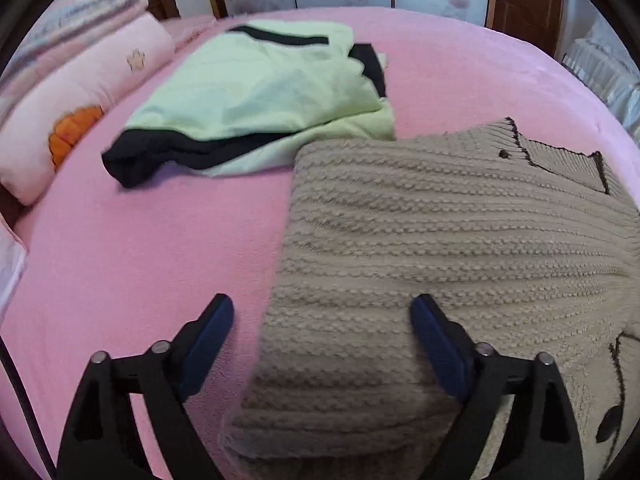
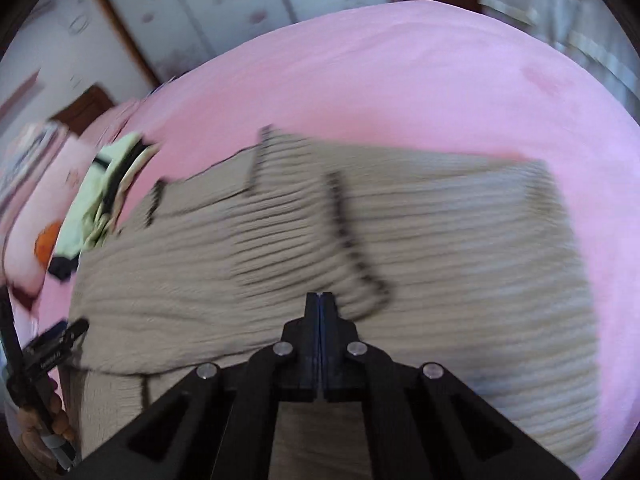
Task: Fold large clothes
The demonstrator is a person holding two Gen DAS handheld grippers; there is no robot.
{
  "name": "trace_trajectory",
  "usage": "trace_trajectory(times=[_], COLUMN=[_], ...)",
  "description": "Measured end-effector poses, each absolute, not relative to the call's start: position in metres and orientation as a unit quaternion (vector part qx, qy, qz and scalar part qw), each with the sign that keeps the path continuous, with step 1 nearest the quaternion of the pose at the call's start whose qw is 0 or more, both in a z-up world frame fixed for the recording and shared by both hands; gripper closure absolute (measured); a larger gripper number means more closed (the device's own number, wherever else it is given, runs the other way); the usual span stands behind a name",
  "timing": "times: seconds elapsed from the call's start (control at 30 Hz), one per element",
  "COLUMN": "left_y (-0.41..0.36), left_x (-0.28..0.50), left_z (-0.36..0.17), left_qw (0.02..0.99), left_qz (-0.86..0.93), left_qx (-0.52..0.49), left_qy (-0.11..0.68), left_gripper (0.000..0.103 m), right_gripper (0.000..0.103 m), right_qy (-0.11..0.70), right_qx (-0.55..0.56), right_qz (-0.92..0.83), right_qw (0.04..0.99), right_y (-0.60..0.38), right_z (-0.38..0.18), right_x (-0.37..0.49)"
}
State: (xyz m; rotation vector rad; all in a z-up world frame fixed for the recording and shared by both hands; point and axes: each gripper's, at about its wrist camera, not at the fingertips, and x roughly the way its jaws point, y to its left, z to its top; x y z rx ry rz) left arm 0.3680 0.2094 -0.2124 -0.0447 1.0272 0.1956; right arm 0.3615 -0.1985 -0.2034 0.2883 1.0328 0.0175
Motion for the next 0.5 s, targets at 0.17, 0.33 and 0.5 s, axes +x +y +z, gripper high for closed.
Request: trace_trajectory(times=[0.17, 0.33, 0.5], left_y=[0.227, 0.209, 0.187], left_x=[0.365, 0.342, 0.298], left_z=[-0.205, -0.164, -0.098], left_qw=[0.861, 0.876, 0.895], left_qz=[0.099, 0.076, 0.037], left_qx=[-0.052, -0.037, -0.025], left_qy=[0.496, 0.475, 0.444], left_gripper=[0.012, 0.012, 0.012], right_gripper=[0.100, 0.090, 0.061], right_qy=[0.503, 0.482, 0.445], right_qx=[0.135, 0.144, 0.144], right_qz=[-0.013, -0.003, 0.015], right_qw=[0.853, 0.864, 0.884], right_y=[-0.213, -0.203, -0.190], right_z=[-0.199, -0.152, -0.092], right_x=[0.349, 0.319, 0.273])
